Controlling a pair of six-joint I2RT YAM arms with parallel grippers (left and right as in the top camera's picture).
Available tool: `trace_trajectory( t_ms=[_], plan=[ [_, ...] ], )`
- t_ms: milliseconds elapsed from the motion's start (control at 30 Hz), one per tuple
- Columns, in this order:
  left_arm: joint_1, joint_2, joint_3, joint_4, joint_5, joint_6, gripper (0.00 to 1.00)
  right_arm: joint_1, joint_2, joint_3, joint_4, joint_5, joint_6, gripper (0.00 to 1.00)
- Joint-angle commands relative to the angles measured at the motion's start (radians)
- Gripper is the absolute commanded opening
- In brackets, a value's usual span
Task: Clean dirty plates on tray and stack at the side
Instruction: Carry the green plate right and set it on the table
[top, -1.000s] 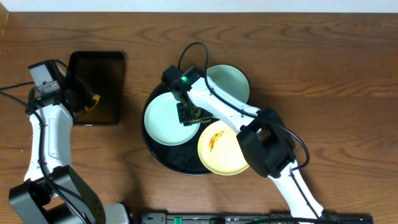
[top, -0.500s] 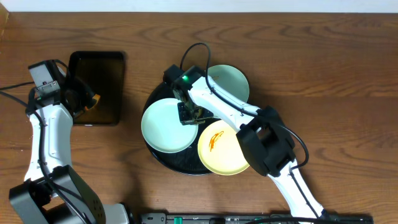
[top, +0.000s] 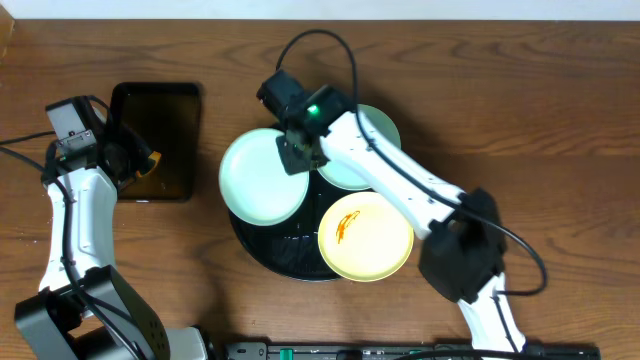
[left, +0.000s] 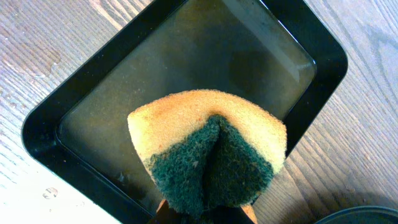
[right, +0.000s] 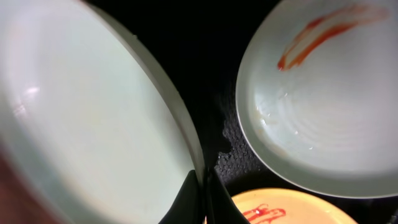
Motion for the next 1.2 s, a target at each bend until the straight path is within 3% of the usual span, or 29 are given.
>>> trace_trajectory(
  t_ms=[0,200,567,733,900,1000,1100,1167],
  plan=[
    [0.001,0.011,0.007,-0.002,-0.002,0.021,0.09,-0.062,-0.08,0.025,0.005,0.007,-0.028,0.01],
    [0.0,0.011,0.007,-0.002,-0.002,0.021,0.09,-0.248,-0.169,0.025,0.0,0.014,-0.037,0.01],
    [0.001,0.011,0.007,-0.001,-0.002,0.021,0.09,-0.795,-0.185,0.003,-0.055,0.009,-0.037,0.01],
    [0.001,0.011,0.007,-0.001,-0.002,0.021,0.09,-0.927,-0.165,-0.043,-0.031,-0.004,-0.023,0.01],
    [0.0,0.011,0.007,-0.001,-0.001,0.02,0.09,-0.951,-0.155,-0.104,0.018,-0.053,-0.084,0.01],
    [0.0,0.011,0.007,-0.001,0.0,0.013,0.09,-0.92,-0.154,-0.11,0.037,-0.096,-0.144,0.12],
    [0.0,0.011,0.007,0.01,0.091,0.016,0.09,-0.864,-0.153,-0.11,0.049,-0.159,-0.198,0.31],
    [0.0,0.011,0.007,0.023,0.155,0.025,0.08,-0.806,-0.148,-0.11,0.044,-0.172,-0.211,0.38]
  ],
)
